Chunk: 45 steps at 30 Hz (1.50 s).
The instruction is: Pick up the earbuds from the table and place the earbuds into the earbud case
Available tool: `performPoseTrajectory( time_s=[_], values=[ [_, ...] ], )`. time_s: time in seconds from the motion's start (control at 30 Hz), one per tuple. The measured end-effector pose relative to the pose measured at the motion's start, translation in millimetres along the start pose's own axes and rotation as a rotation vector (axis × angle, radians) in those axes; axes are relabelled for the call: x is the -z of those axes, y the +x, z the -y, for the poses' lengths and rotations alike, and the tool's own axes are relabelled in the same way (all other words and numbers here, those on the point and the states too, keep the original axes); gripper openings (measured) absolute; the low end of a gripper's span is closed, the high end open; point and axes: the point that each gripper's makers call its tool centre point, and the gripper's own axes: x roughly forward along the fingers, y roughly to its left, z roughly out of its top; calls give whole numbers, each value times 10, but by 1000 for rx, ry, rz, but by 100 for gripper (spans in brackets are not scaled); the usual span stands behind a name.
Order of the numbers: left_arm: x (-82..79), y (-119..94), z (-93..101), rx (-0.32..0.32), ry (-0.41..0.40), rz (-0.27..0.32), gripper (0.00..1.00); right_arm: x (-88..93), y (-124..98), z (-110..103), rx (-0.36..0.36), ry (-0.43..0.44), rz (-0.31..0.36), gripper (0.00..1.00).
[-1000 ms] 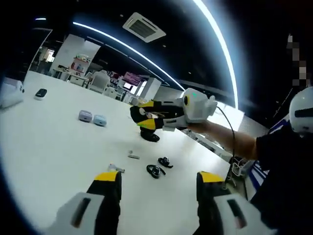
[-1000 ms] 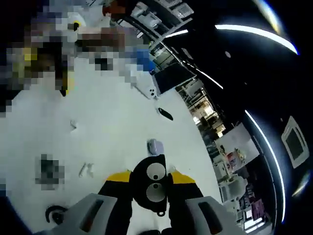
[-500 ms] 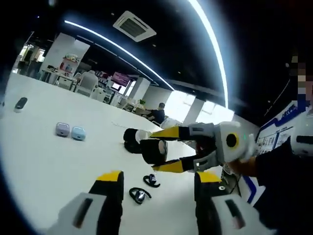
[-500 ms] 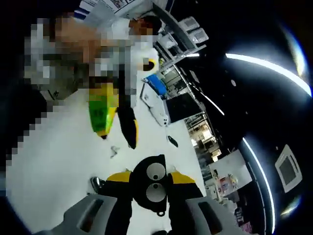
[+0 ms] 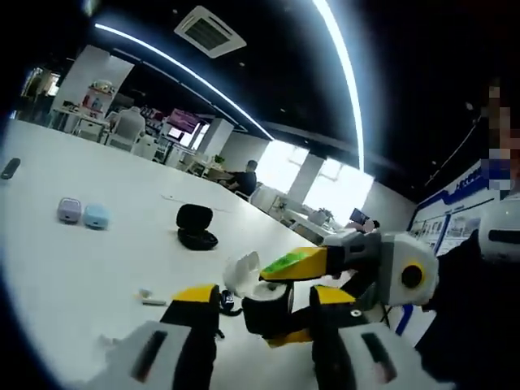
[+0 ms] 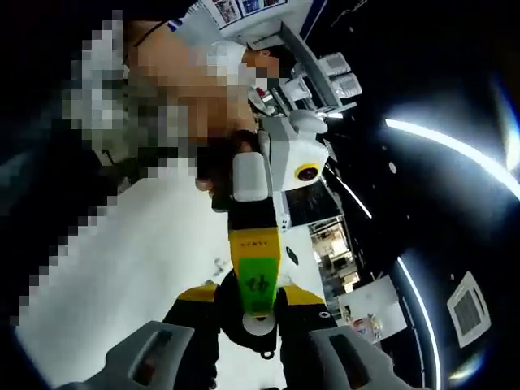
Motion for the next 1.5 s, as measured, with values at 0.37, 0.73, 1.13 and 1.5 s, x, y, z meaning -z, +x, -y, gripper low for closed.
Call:
performPoseTrajectory(
  time_s=[0.37,0.73,1.13,1.5],
  values=[
    [222,-11,42,12,-14,-56,32,-52,-13,-133,-4,-37,18,26],
    [506,-111,38,49,-32,-76,25,-30,61,-398,-51,-70,6,27],
    [740,-97,-105,24,134,-143,24,66,-19,-564,-106,119,-13,26],
    [837,-138,-116,14,281,-169,25,298,-245,-476,-67,917,24,21]
  ],
)
